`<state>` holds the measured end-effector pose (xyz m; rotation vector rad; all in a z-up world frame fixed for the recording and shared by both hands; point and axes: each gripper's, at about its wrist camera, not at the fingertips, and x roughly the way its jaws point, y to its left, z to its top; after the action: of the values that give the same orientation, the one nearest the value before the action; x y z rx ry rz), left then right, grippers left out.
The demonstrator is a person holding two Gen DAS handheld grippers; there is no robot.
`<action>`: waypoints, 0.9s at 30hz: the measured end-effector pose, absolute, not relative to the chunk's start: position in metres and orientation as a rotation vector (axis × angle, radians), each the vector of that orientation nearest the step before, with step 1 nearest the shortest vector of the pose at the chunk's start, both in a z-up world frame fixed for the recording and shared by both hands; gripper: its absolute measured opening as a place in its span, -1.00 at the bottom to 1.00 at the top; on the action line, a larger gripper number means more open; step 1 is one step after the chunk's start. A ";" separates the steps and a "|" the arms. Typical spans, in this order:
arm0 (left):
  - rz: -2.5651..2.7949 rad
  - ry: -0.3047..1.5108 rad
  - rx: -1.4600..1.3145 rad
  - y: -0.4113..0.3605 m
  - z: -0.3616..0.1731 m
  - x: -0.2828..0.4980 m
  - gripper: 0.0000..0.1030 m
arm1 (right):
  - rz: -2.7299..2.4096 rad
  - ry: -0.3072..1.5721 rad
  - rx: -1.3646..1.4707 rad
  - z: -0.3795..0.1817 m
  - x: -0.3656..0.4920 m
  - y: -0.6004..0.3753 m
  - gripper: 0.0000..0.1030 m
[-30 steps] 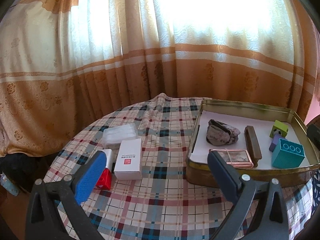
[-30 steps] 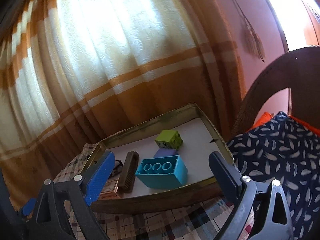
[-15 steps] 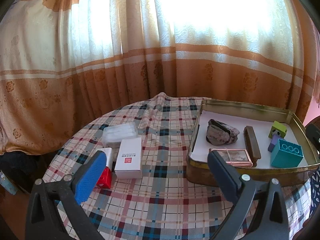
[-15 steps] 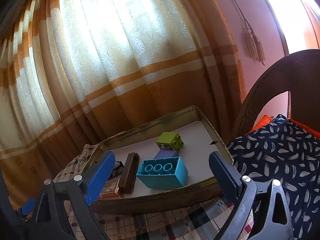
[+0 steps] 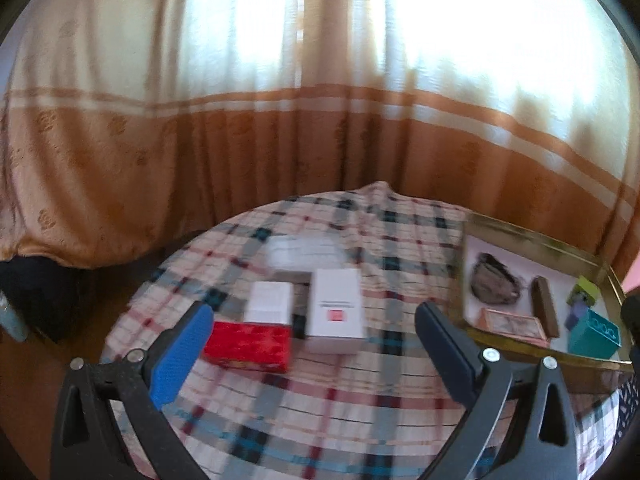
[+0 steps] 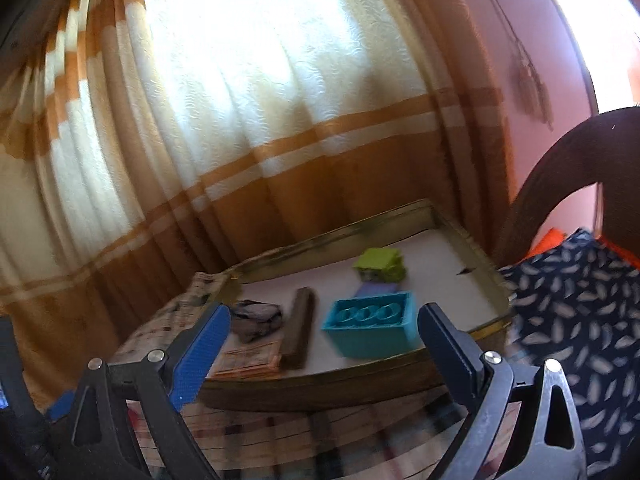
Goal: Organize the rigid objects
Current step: 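Withdraw both open grippers from the tin tray, then move both grippers toward the red brick and white box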
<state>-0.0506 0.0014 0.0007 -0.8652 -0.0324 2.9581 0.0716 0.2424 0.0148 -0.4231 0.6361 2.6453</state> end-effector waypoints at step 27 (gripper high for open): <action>3.065 -0.337 -1.210 -0.110 -0.030 -0.086 0.97 | 3.028 0.257 -1.046 -0.011 -0.072 0.086 0.35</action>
<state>-0.0859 -0.1098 -0.0304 -1.2095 -0.3374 3.0650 -0.0715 0.0859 -0.0111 -1.0462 0.2571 3.0277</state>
